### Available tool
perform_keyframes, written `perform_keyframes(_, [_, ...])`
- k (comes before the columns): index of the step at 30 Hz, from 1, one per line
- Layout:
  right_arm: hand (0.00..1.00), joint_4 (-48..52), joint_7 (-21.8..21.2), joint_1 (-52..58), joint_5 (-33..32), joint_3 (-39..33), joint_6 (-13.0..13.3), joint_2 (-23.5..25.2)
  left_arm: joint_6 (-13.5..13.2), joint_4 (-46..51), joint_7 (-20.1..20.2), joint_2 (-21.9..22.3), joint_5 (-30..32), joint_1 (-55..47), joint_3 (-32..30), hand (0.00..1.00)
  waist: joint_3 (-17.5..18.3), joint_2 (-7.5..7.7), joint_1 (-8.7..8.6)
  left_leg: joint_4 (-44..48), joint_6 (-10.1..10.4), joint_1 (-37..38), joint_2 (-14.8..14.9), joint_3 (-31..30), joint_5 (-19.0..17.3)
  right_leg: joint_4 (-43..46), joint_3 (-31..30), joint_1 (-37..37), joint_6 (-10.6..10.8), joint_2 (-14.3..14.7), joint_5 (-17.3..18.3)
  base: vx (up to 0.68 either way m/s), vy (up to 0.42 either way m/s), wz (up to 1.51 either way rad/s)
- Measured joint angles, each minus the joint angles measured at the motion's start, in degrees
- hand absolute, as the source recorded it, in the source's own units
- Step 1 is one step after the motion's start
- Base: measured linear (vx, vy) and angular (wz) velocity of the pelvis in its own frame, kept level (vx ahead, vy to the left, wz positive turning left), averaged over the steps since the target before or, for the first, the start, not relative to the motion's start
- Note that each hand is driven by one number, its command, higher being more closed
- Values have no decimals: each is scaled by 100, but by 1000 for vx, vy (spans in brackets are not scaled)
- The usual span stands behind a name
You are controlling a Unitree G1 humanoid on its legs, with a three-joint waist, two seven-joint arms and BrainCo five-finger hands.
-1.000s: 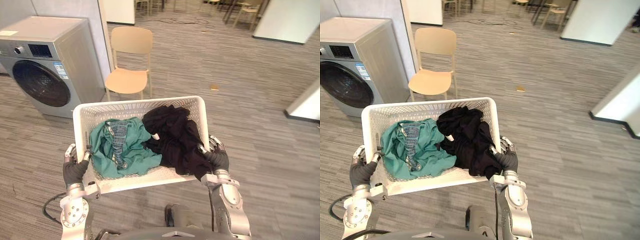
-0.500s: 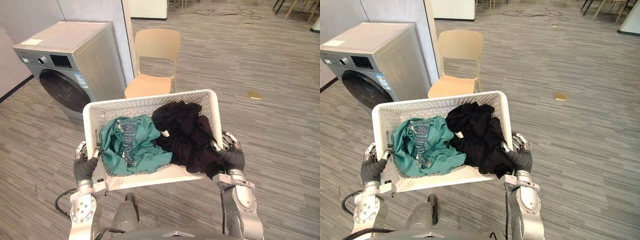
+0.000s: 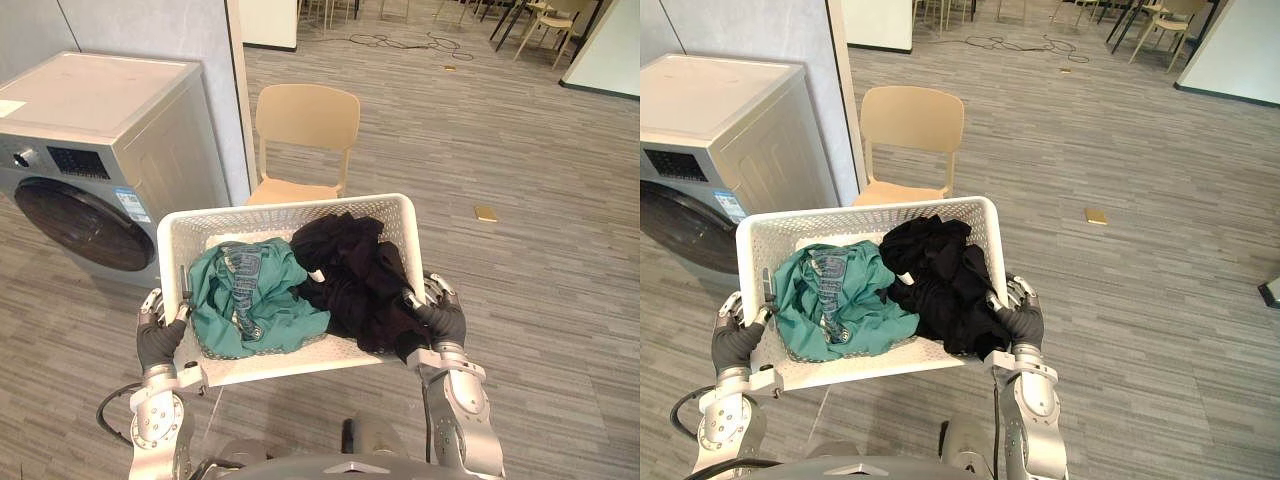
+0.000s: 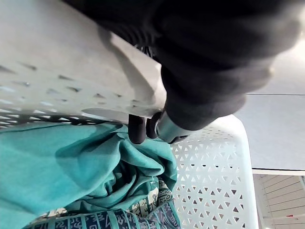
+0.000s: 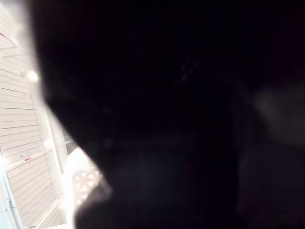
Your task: Pick up the laundry basket with both hands and put the clothes into the washing machine.
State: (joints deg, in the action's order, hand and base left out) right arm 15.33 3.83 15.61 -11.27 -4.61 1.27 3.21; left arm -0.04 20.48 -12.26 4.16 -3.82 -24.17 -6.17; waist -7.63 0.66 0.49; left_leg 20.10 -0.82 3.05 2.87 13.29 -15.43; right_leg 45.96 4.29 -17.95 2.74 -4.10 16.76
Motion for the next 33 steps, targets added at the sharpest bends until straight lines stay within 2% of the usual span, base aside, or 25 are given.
perform_keyframes(1, [100,52,0,0,-9,13,0,-1,-1,57,-1,13,-1,-4,-14,100,0,5,5,-37,67,89,1,21,-40,-402,-4,-32,-24,55,-16,337,-13,-8])
perform_keyframes(2, [100,176,0,28,-35,49,0,-41,-6,158,-1,24,-1,-4,-45,100,0,17,3,-32,220,207,7,33,-156,-1099,-61,-45,-127,96,-221,327,-42,3])
perform_keyframes(3, [100,282,8,76,-59,139,19,-42,-31,243,-1,23,0,-20,-63,100,38,83,0,17,353,251,0,-5,-342,-1700,-228,3,-180,119,-824,366,-97,13])
perform_keyframes(4, [100,318,10,109,-60,161,27,-47,-50,243,-2,38,1,-25,-70,100,56,89,-5,79,397,288,25,-68,-448,-1657,-192,33,-201,148,-1034,299,-107,11])
perform_keyframes(5, [100,335,14,120,-71,161,26,-90,-50,224,-3,100,1,-37,-78,100,86,-71,40,111,445,331,185,-116,-514,-1612,-127,91,-234,254,-946,287,-132,20])
perform_keyframes(6, [100,439,35,162,-70,155,27,-114,-50,224,-3,114,3,-10,-48,100,105,-142,41,108,457,332,255,-204,-518,-1509,3,83,-297,266,-754,310,-146,44])
perform_keyframes(8, [100,457,50,191,-75,148,35,-142,-50,206,0,109,3,21,-24,100,86,-155,-7,567,454,202,359,-396,-515,-1307,193,155,-379,237,-453,321,-185,55])
perform_keyframes(9, [100,461,49,254,-85,155,34,-165,-50,132,1,109,3,20,-17,100,64,-185,8,1400,357,-23,494,-477,-445,-1246,317,362,-425,258,-271,304,-203,38])
perform_keyframes(10, [100,558,51,353,-141,156,33,-167,-44,110,3,109,3,15,-4,100,6,-239,31,2484,174,-368,678,-573,-134,-1222,445,632,-483,287,-98,280,-188,30])
perform_keyframes(11, [100,663,50,428,-197,160,33,-172,-44,114,8,110,1,6,-1,100,-19,-270,69,3003,99,-566,783,-572,148,-1209,446,756,-497,329,-20,222,-130,9])
perform_keyframes(12, [100,850,48,548,-217,198,33,-204,-54,123,9,111,-5,-33,2,100,-36,-272,154,3800,-7,-888,981,-543,560,-1208,444,923,-604,379,183,268,-75,-5])
perform_keyframes(14, [100,1003,60,637,-230,225,34,-214,-67,136,9,104,-60,-47,2,100,-2,-326,173,4439,-79,-1253,1204,-482,530,-1233,420,1167,-655,405,389,296,-28,-4])
perform_keyframes(16, [100,1052,67,647,-230,225,34,-216,-89,136,12,107,-115,-66,4,100,12,-319,196,4339,-159,-1478,1303,-331,284,-1351,276,1330,-657,377,458,202,36,-19])
perform_keyframes(19, [100,1065,66,646,-233,216,32,-218,-97,132,27,135,-168,-86,13,100,16,-290,268,3137,-40,-1729,1212,-316,-138,-1597,93,1540,-548,131,457,308,184,-31])
perform_keyframes(20, [100,1063,67,652,-234,192,29,-225,-97,127,37,136,-168,-90,35,100,25,-278,259,2380,19,-1746,1108,-372,-172,-1705,74,1675,-382,7,422,339,274,-15])
perform_keyframes(21, [100,1065,59,644,-240,141,31,-225,-111,130,38,135,-171,-83,82,100,40,-260,277,1558,107,-1735,934,-525,-91,-1727,-10,1749,-228,-126,483,353,296,-16])
perform_keyframes(22, [100,1066,57,639,-240,117,32,-225,-119,131,38,135,-178,-83,103,100,48,-273,286,1154,126,-1702,845,-609,98,-1713,-45,1797,-114,-174,540,372,322,-16])
perform_keyframes(23, [100,1080,58,647,-239,87,33,-234,-123,135,38,143,-179,-101,145,100,103,-353,293,683,194,-1671,783,-767,758,-1657,-94,1826,49,-182,631,361,313,-19])
perform_keyframes(24, [100,956,63,617,-237,72,15,-172,-125,112,35,124,-179,-97,114,100,173,-208,320,920,635,-1657,607,-805,726,-1558,-324,1862,243,-341,753,359,289,-8])
perform_keyframes(26, [100,969,48,662,-238,47,11,-74,-124,122,35,92,-179,-117,107,100,186,21,289,1330,361,-1790,458,-782,557,-1744,-563,2051,292,-476,665,326,285,14])
perform_keyframes(27, [100,969,46,633,-237,35,11,-67,-125,123,34,63,-186,-103,123,100,197,152,301,1453,279,-1835,407,-730,509,-1946,-602,2176,365,-566,580,298,293,24])
perform_keyframes(28, [100,969,43,614,-236,4,11,-65,-124,123,33,61,-232,-97,138,100,221,211,324,1502,251,-1869,390,-691,492,-2099,-616,2251,416,-589,509,220,205,18])
perform_keyframes(31, [100,954,50,477,-217,-137,12,-25,-129,124,20,24,-304,-11,247,100,243,243,388,1427,213,-1883,319,-638,398,-2367,-704,2301,489,-619,335,133,108,12])
perform_keyframes(32, [100,952,55,457,-202,-165,12,-23,-129,125,18,26,-324,3,276,100,252,229,388,1365,275,-1872,302,-642,330,-2319,-720,2273,495,-619,325,92,91,3])
perform_keyframes(33, [100,937,55,441,-182,-271,13,-23,-130,124,7,31,-335,19,340,100,254,147,365,1195,393,-1787,281,-596,95,-1941,-766,2059,496,-584,326,78,91,1])
